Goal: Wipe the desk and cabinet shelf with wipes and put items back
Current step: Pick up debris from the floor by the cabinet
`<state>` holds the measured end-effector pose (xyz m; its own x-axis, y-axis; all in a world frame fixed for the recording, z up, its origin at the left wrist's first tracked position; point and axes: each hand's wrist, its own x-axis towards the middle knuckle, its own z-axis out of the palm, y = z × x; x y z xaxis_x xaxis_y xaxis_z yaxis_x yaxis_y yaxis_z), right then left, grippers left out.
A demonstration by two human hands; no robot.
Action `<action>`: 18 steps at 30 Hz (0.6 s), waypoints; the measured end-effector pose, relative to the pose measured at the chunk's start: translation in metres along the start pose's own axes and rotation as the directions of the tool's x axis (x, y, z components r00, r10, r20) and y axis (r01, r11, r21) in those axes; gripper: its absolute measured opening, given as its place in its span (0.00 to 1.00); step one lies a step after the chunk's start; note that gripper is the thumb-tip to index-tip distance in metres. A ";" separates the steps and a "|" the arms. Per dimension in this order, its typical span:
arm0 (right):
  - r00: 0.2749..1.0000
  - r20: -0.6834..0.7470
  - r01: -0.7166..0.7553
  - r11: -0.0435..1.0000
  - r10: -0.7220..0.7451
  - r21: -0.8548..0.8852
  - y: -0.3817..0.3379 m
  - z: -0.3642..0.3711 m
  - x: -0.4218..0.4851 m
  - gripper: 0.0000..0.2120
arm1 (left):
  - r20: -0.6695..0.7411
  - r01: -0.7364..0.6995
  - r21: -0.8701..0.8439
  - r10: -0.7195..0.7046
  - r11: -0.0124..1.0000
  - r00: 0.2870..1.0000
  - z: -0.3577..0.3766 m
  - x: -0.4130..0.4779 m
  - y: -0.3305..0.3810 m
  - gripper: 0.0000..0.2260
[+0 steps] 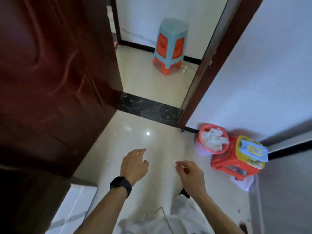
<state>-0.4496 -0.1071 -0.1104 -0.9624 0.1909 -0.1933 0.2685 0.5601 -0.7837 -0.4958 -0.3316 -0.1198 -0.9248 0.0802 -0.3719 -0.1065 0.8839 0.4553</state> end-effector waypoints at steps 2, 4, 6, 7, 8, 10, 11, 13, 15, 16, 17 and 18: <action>0.999 -0.043 -0.019 1.000 0.020 0.020 0.020 -0.029 0.017 0.08 | 0.026 -0.046 0.041 0.045 0.998 0.999 0.010 0.025 0.039 0.24; 0.997 -0.060 -0.041 0.999 0.042 0.013 0.045 -0.057 0.038 0.07 | 0.043 -0.081 0.063 0.079 0.995 0.996 0.021 0.051 0.081 0.24; 0.994 -0.094 -0.050 0.999 0.051 0.007 0.071 -0.087 0.063 0.09 | 0.060 -0.120 0.090 0.115 0.989 0.992 0.031 0.074 0.127 0.24; 0.992 -0.116 -0.049 0.999 0.048 -0.004 0.083 -0.102 0.076 0.11 | 0.067 -0.151 0.118 0.144 0.981 0.987 0.038 0.086 0.150 0.24; 0.990 -0.129 -0.055 0.998 0.053 -0.017 0.095 -0.116 0.090 0.11 | 0.081 -0.184 0.150 0.173 0.971 0.982 0.044 0.099 0.172 0.24; 0.986 -0.145 -0.085 0.996 0.079 -0.037 0.121 -0.142 0.114 0.09 | 0.123 -0.243 0.200 0.222 0.949 0.967 0.055 0.127 0.213 0.25; 0.983 -0.157 -0.101 0.994 0.093 -0.044 0.133 -0.154 0.124 0.08 | 0.151 -0.260 0.224 0.230 0.939 0.961 0.060 0.138 0.232 0.25; 0.974 -0.189 -0.138 0.990 0.129 -0.040 0.153 -0.177 0.142 0.07 | 0.189 -0.290 0.268 0.245 0.919 0.951 0.069 0.161 0.267 0.26; 0.964 -0.212 -0.172 0.984 0.160 -0.040 0.170 -0.195 0.162 0.07 | 0.214 -0.337 0.319 0.279 0.886 0.936 0.076 0.186 0.298 0.27; 0.959 -0.220 -0.189 0.981 0.178 -0.031 0.180 -0.202 0.175 0.07 | 0.221 -0.369 0.341 0.308 0.865 0.925 0.080 0.201 0.312 0.28; 0.954 -0.226 -0.209 0.978 0.198 -0.022 0.189 -0.206 0.187 0.06 | 0.226 -0.391 0.363 0.328 0.846 0.917 0.084 0.217 0.324 0.28; 0.947 -0.233 -0.231 0.973 0.221 -0.017 0.197 -0.210 0.201 0.06 | 0.215 -0.413 0.381 0.355 0.827 0.910 0.088 0.234 0.334 0.29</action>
<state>-0.5818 0.2113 -0.1799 -0.8424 0.4925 -0.2185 0.4843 0.5146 -0.7076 -0.7158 0.0235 -0.1261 -0.8008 0.4857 -0.3503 0.4330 0.8737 0.2216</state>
